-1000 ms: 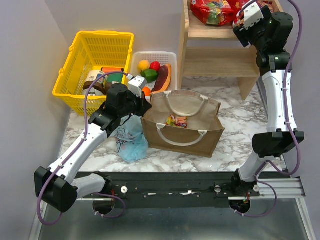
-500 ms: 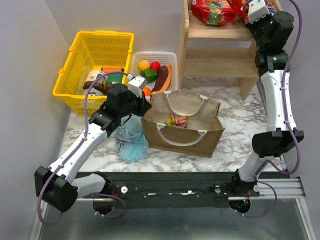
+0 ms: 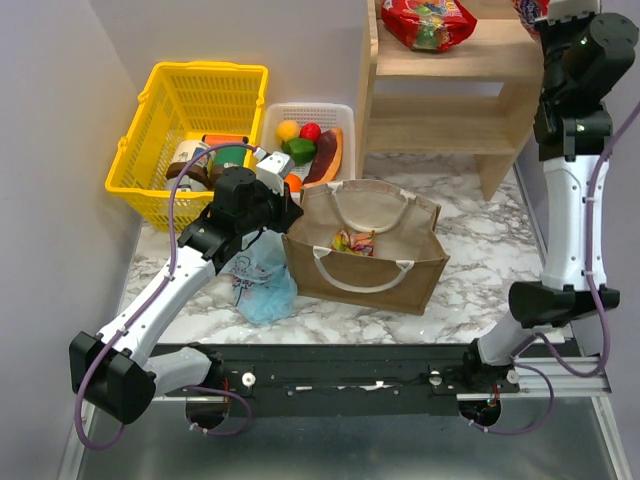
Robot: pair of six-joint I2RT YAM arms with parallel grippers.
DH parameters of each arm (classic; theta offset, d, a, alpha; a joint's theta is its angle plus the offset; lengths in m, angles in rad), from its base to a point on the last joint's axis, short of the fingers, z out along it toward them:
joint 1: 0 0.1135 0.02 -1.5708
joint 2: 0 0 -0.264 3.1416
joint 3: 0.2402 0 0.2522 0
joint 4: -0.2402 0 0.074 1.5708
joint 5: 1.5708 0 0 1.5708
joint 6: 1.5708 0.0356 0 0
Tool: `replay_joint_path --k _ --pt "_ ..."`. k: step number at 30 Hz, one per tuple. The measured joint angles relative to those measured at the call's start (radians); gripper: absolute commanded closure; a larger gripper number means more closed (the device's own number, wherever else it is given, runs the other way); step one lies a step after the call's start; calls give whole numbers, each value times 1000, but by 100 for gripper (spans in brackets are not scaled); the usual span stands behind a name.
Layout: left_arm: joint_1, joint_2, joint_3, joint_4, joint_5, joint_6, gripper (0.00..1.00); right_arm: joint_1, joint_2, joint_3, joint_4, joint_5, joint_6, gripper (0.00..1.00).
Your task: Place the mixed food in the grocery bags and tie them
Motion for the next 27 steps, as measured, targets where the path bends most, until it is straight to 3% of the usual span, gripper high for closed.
replay_joint_path --k 4,6,11,14,21,27 --pt "0 0 0 0 0 0 100 9 -167 -108 -20 -25 76 99" --pt "0 0 0 1 0 0 100 9 -331 -254 -22 -102 161 99" --pt "-1 -2 0 1 0 0 100 9 -728 -598 24 -360 399 99" --pt "-4 -4 0 1 0 -1 100 11 -860 -708 53 -551 536 99" --pt "-6 -5 -4 8 1 -8 100 22 -856 -889 44 -921 737 99" --pt "-6 -10 -12 16 1 -8 100 46 -738 -994 -72 -1005 761 99"
